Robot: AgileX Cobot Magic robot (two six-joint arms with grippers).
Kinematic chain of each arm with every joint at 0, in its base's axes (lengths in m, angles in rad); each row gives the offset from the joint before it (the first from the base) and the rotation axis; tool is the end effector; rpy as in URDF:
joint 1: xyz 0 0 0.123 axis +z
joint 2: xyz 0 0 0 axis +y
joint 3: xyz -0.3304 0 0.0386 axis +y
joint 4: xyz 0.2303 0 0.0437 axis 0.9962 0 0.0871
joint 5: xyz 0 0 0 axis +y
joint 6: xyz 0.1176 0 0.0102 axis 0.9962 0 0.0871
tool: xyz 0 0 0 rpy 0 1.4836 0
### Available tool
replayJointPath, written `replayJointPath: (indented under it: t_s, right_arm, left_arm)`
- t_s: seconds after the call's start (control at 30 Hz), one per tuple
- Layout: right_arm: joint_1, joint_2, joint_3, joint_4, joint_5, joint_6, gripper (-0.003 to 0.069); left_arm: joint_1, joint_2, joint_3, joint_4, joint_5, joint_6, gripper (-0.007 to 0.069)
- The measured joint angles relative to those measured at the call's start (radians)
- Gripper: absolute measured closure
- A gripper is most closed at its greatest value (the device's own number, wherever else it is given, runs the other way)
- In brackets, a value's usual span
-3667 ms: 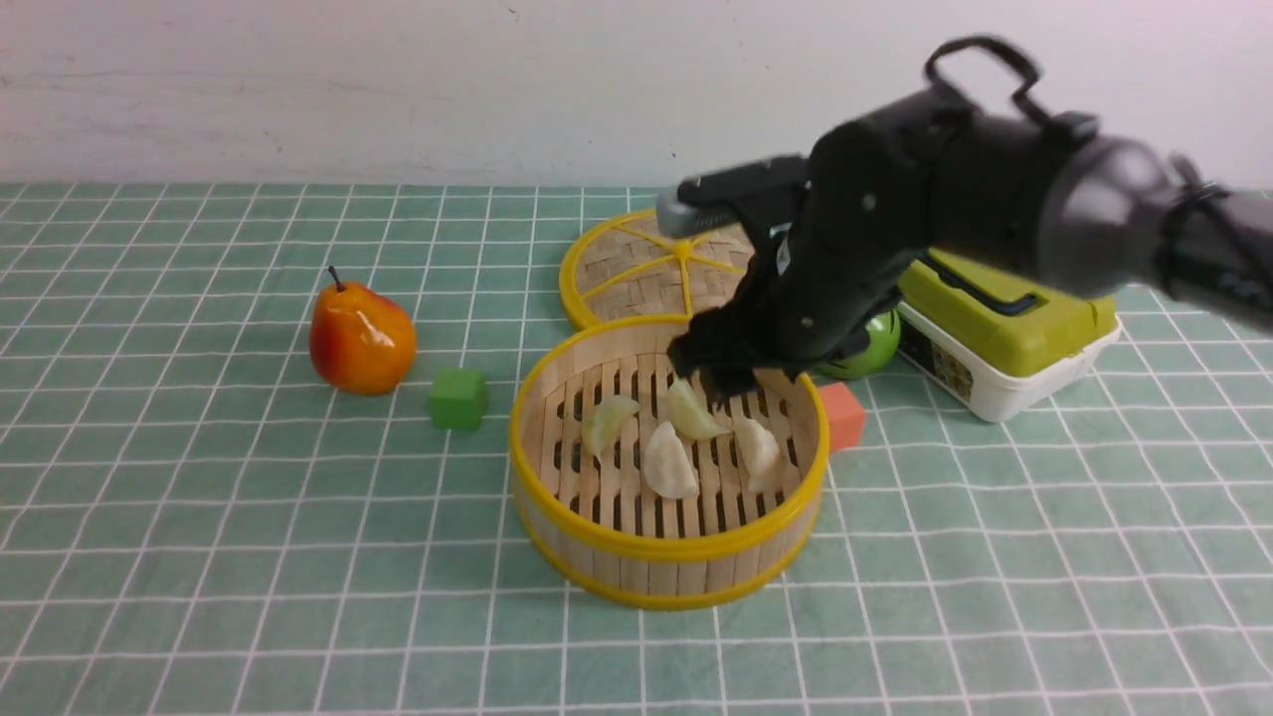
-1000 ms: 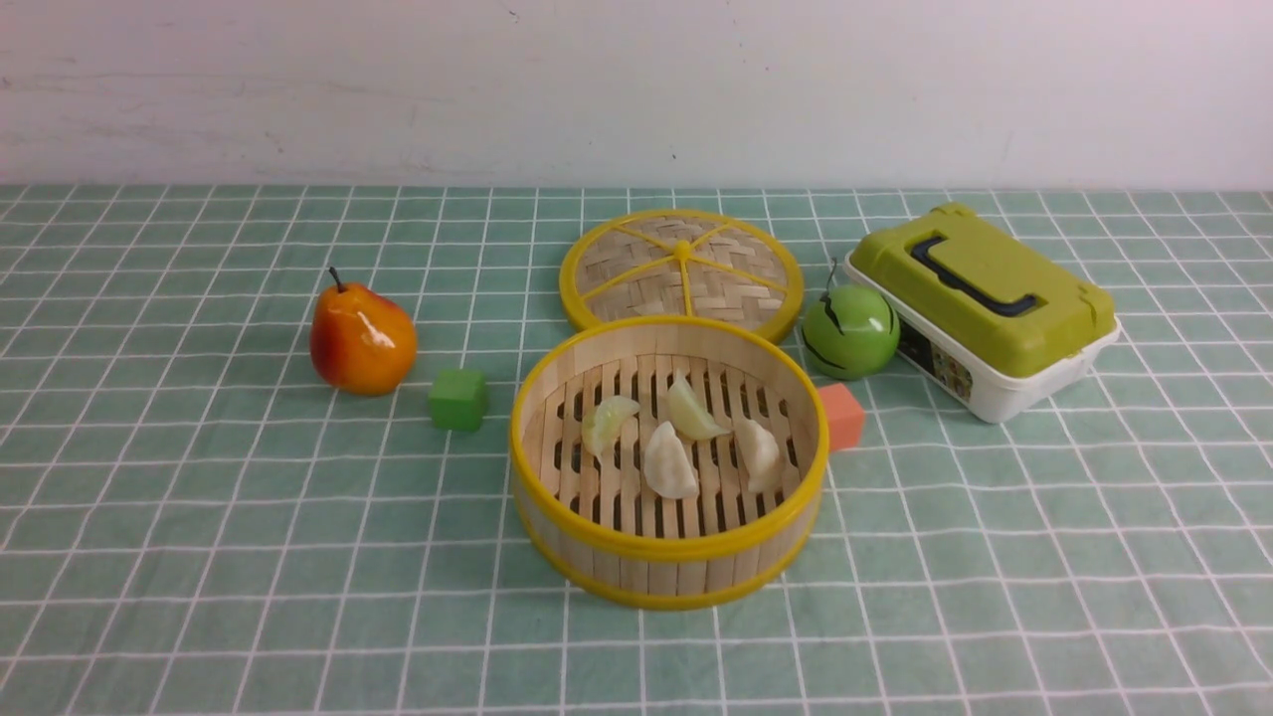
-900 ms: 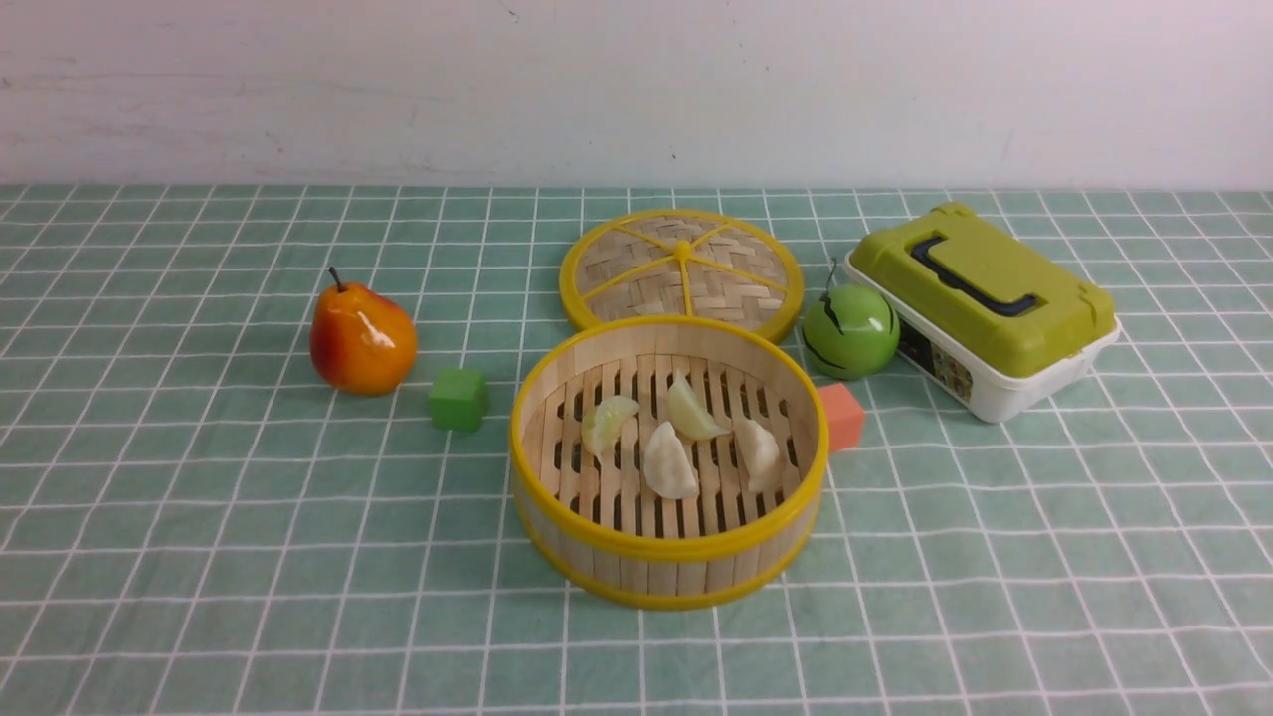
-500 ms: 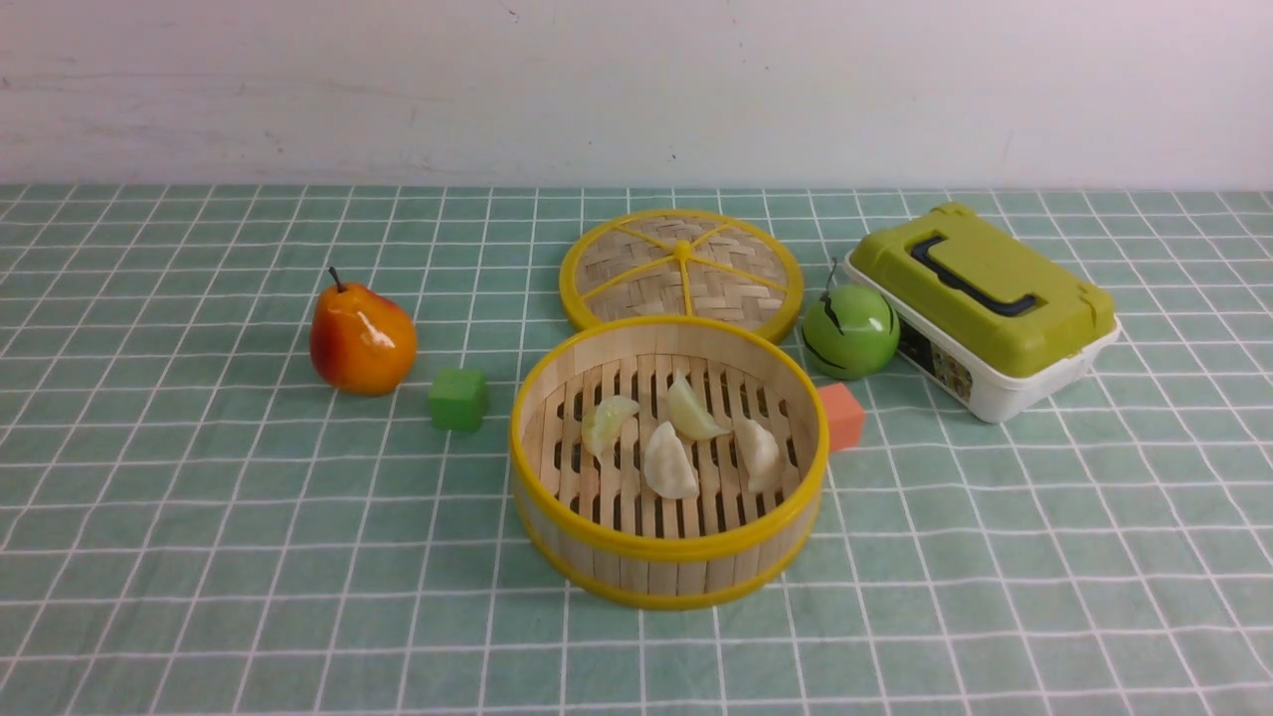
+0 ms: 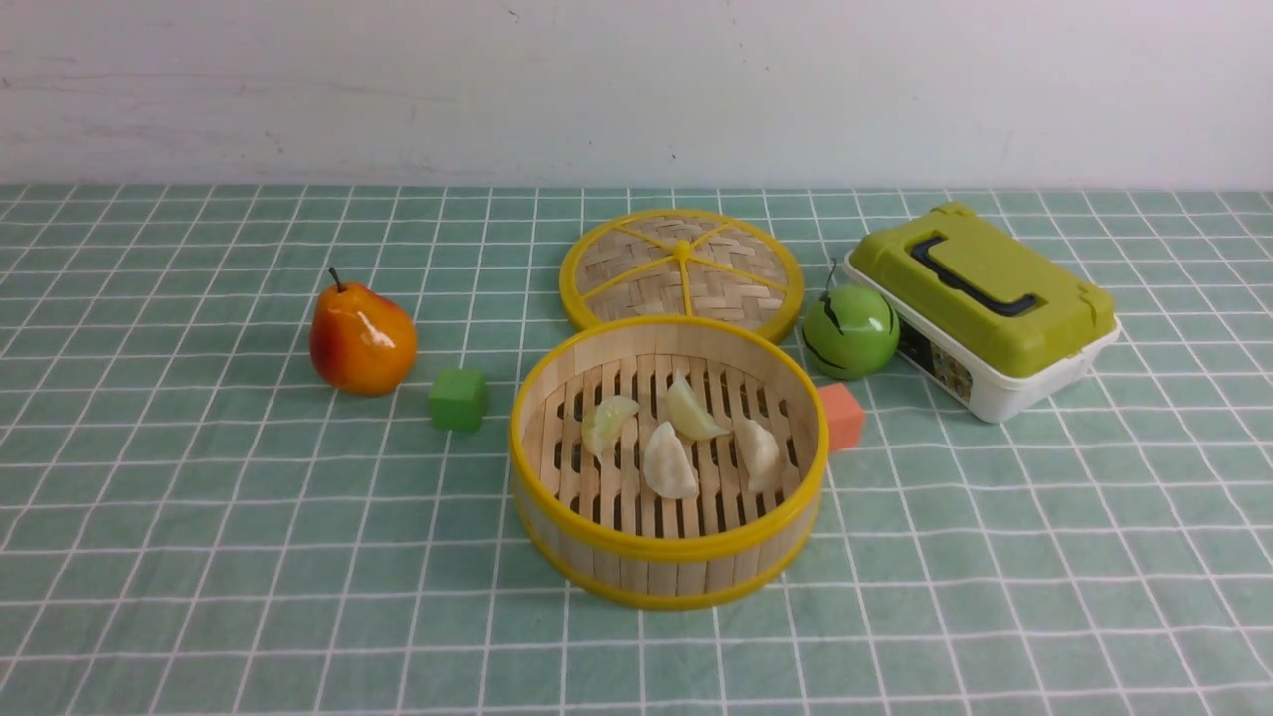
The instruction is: Put the dumplings into the steamer on the table with the blue tablecloth.
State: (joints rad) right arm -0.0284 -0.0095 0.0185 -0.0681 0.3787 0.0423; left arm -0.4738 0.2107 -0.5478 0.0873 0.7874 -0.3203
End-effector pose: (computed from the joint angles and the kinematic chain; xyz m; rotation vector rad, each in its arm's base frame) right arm 0.0126 -0.0033 0.1652 0.0243 1.8706 -0.0576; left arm 0.0016 0.0074 0.3056 0.1684 1.9479 -0.4274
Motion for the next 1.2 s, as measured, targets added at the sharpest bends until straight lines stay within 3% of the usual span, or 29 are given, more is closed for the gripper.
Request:
replayJointPath:
  t_s: [0.53,0.63,0.83,0.9,1.2]
  right_arm:
    - [0.000,0.000,0.000,0.000,0.000,0.000,0.0659]
    - [0.000,0.000,0.000,0.000,0.000,-0.001,0.0655]
    - [0.000,0.000,0.000,0.000,0.000,-0.001,0.0647]
    - [0.000,0.000,0.000,0.000,0.000,-0.001,0.0647]
    - [0.000,0.000,0.000,0.000,0.000,-0.002,0.0635]
  left_arm:
    - [0.004,0.000,0.052,0.001,-0.005,0.000,0.0480]
    - [0.090,0.000,0.107,-0.028,-0.124,0.000,0.0509]
    - [0.308,-0.017,0.261,-0.093,-0.410,0.000,0.0638]
    - [0.377,-0.054,0.333,-0.094,-0.489,0.000,0.0638]
    - [0.566,-0.214,0.549,-0.093,-0.533,0.015,0.0638]
